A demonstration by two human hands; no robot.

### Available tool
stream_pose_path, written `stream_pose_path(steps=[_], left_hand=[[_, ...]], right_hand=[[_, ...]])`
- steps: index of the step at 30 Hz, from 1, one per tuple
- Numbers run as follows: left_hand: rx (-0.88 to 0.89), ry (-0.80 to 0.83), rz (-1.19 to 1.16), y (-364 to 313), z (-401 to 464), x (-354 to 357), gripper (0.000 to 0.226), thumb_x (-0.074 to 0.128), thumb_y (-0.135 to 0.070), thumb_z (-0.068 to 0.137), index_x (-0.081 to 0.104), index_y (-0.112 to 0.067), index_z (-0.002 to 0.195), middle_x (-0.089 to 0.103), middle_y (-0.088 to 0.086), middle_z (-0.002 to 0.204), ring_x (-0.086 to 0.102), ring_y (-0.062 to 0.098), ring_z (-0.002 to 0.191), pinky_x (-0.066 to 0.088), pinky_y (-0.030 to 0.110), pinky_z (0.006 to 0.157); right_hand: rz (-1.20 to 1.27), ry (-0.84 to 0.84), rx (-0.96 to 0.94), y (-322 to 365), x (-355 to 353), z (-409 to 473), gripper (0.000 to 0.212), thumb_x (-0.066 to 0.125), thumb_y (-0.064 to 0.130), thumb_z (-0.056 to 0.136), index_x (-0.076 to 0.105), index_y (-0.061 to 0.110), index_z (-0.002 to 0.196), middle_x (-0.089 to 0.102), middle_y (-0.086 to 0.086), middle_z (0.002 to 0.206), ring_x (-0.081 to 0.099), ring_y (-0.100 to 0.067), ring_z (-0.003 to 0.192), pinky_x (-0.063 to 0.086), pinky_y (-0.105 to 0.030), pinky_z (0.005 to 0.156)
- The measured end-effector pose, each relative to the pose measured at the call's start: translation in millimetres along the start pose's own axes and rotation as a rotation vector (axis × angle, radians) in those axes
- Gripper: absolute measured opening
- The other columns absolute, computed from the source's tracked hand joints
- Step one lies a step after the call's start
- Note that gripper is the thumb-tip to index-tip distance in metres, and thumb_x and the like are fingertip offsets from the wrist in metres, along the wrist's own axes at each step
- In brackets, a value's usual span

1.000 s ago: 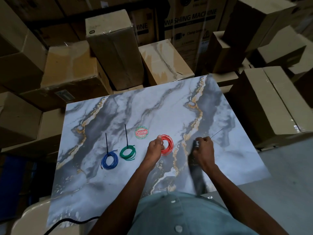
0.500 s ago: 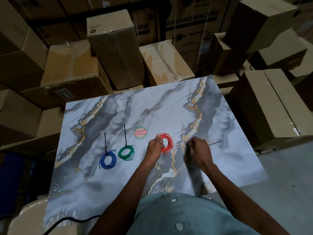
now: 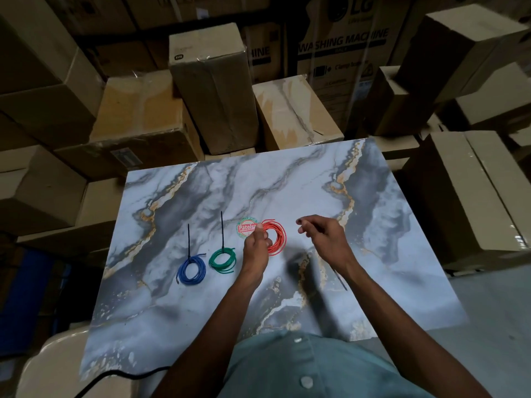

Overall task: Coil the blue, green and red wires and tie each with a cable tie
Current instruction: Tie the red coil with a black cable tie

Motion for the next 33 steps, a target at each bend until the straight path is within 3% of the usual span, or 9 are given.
stream_pose_path(steps=[6,10,13,21,25,28,30,33], left_hand=[[0.024,-0.009,-0.028,-8,-2,-3,0.042,0.034,-0.04,0.107,0.05,-0.015,0.078,0.053,0.001,0.07,0.045,0.012,0.064,0.034,0.028,0.062],[0.038,-0.019,-0.03,-10,-2,-7,0.042,0.034,-0.041,0.107,0.052,-0.015,0.079,0.055,0.002,0.072,0.048,0.012,0.067,0.036,0.027,0.064],[0.04,-0.011,-0.022,-13,-4,-8,0.042,0.034,-0.041,0.107,0.054,-0.015,0.082,0.056,0.002,0.074,0.05,0.012,0.068,0.038,0.027,0.066],[0.108,0.033,-0.009,-18,-1,-5,0.046,0.03,-0.045,0.107,0.047,-0.018,0.074,0.047,-0.006,0.064,0.043,0.012,0.063,0.034,0.03,0.064],[0.117,0.005,0.057,-18,-1,-8,0.049,0.032,-0.068,0.091,0.053,-0.027,0.073,0.055,-0.01,0.066,0.05,0.013,0.068,0.039,0.034,0.072],[0.138,-0.017,0.113,-20,-3,-11,0.059,0.028,-0.081,0.082,0.058,-0.031,0.08,0.064,-0.005,0.081,0.06,0.019,0.083,0.047,0.038,0.085],[0.212,-0.001,0.186,-29,-10,-10,0.059,0.027,-0.075,0.09,0.059,-0.025,0.085,0.067,0.001,0.09,0.063,0.024,0.092,0.047,0.046,0.094],[0.3,0.027,0.31,-37,-21,-6,0.042,0.031,-0.047,0.106,0.056,-0.019,0.088,0.064,0.003,0.091,0.059,0.025,0.095,0.041,0.05,0.099]], right_hand=[[0.317,0.124,0.182,15,19,-8,0.018,0.066,0.006,0.094,0.081,0.01,0.104,0.079,0.001,0.101,0.065,-0.006,0.078,0.054,-0.015,0.07],[0.416,0.179,0.219,17,28,-9,0.021,0.072,0.008,0.092,0.078,0.009,0.112,0.078,-0.014,0.097,0.069,-0.01,0.083,0.057,-0.024,0.082],[0.479,0.207,0.213,22,32,-11,0.021,0.074,0.005,0.09,0.078,0.005,0.111,0.077,-0.019,0.098,0.071,-0.017,0.084,0.059,-0.025,0.081],[0.391,0.069,0.271,19,42,-18,0.01,0.081,0.001,0.079,0.08,0.003,0.089,0.077,-0.019,0.082,0.074,-0.023,0.075,0.06,-0.031,0.072],[0.387,0.031,0.258,20,46,-16,0.014,0.078,-0.001,0.077,0.08,0.002,0.091,0.078,-0.019,0.085,0.077,-0.033,0.084,0.063,-0.042,0.085],[0.332,-0.027,0.283,20,45,-14,0.021,0.081,0.002,0.071,0.075,0.007,0.091,0.077,-0.016,0.082,0.078,-0.032,0.079,0.064,-0.047,0.084],[0.259,-0.077,0.326,20,42,-12,0.034,0.086,0.007,0.065,0.067,0.013,0.094,0.071,-0.011,0.082,0.078,-0.032,0.077,0.064,-0.048,0.081],[0.283,-0.106,0.332,23,40,-10,0.044,0.087,0.008,0.061,0.059,0.014,0.094,0.059,-0.005,0.075,0.074,-0.029,0.069,0.063,-0.053,0.083]])
Point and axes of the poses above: each hand's wrist, its own z-axis towards the middle knuckle, its own x-axis out of the palm, y = z × x, the point moved 6 cm from there along z, towards the middle knuckle
